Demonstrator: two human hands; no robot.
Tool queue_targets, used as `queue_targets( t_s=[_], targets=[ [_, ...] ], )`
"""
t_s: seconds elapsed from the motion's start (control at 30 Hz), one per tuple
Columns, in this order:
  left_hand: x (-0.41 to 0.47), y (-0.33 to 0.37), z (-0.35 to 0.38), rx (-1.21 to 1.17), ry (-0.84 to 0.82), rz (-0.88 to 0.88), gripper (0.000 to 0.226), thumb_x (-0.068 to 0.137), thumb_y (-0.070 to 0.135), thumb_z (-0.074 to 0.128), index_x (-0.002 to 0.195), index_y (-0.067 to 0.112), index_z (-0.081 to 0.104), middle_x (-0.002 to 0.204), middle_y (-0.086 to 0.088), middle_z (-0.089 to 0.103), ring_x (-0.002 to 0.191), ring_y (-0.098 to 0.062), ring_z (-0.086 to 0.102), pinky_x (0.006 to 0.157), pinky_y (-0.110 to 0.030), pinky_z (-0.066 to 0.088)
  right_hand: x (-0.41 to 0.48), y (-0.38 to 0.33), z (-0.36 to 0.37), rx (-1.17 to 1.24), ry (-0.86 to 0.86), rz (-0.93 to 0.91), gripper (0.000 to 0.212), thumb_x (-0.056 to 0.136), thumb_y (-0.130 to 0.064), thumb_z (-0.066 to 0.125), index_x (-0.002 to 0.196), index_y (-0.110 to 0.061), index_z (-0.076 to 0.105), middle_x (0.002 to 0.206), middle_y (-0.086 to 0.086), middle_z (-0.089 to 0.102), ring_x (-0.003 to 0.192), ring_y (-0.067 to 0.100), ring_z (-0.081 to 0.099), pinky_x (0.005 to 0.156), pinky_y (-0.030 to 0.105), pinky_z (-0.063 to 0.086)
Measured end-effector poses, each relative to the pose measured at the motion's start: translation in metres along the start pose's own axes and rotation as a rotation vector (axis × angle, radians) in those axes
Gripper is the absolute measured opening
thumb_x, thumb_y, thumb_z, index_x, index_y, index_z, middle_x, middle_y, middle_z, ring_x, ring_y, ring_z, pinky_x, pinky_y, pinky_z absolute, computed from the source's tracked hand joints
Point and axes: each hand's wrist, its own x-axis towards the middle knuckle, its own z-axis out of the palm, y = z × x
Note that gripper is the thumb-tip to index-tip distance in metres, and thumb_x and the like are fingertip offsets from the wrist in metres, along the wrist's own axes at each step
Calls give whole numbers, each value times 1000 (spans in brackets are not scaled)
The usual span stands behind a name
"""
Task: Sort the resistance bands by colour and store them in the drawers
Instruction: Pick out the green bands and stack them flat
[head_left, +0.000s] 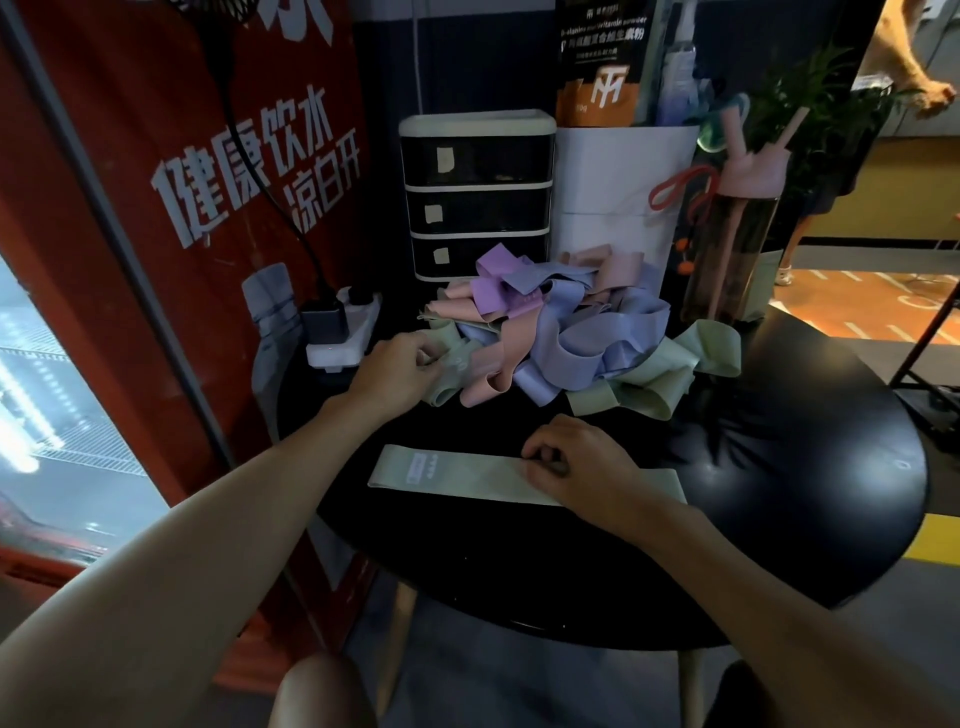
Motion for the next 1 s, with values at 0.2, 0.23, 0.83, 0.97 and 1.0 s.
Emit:
queue_targets(
  t_s=[0.2,0.23,0.83,0.97,1.0],
  targets=[
    [2,-7,-1,-69,25,-59,26,88,8,69,114,4,65,103,-10,65,91,-19,59,75,-24,41,0,0,0,-12,9,20,8,84,-36,70,88,-29,68,84,-11,54,74,6,56,66,20,44],
    [1,-7,-2,-66,7,-65,28,89,9,69,116,5,65,103,-8,63,94,-18,59,76,-23,41,0,-1,0,-11,8,23,8,84,-35,70,88,-29,68,84,-11,54,73,6,56,65,20,44],
    [-23,40,-60,-489,337,221,25,87,-5,67,90,20,67,89,3,72,79,4,65,77,-17,53,42,-69,-34,396,37,113,16,95,-22,61,80,-16,60,72,-1,56,66,7,52,67,25,39],
    [-31,57,-63,-630,310,232,25,86,-2,72,89,22,67,90,2,72,83,0,67,80,-20,55,54,-93,-38,720,183,238,34,98,-33,54,85,-4,64,83,26,60,76,36,59,69,47,50],
    [-33,61,-63,-659,295,224,25,86,-2,73,89,22,67,90,3,71,83,-1,67,80,-20,55,58,-94,-38,797,223,271,41,96,-38,55,94,3,61,93,32,58,83,43,59,72,54,51]
  ],
)
